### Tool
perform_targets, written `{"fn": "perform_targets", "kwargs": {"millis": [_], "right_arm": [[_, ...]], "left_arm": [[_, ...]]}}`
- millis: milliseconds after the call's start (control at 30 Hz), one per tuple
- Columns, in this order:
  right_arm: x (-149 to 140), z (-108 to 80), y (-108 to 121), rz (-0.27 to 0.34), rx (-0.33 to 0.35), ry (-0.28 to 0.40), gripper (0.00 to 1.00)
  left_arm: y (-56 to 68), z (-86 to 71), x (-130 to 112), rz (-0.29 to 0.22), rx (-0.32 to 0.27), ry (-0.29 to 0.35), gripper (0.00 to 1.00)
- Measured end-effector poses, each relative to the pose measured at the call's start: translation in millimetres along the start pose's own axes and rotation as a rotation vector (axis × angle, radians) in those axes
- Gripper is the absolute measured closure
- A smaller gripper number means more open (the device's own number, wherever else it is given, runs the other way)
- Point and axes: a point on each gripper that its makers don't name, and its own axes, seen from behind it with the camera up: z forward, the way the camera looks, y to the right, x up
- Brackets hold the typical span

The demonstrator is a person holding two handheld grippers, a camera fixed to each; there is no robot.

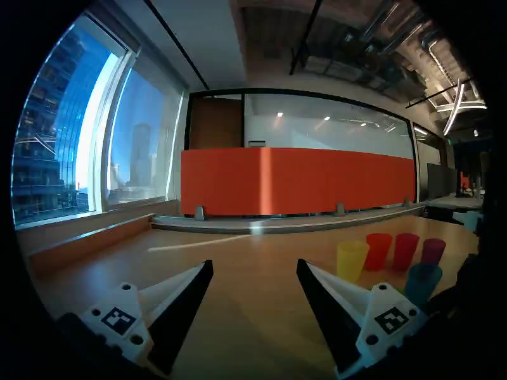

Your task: Pour water

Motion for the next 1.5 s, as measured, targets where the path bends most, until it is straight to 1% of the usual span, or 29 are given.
{"fn": "perform_targets", "kwargs": {"millis": [1500], "right_arm": [[-1.0, -0.9, 2.1, -0.001, -0.006, -0.003, 0.0]], "left_arm": [[0.4, 0.6, -0.2, 0.0, 0.0, 0.0, 0.02]]}}
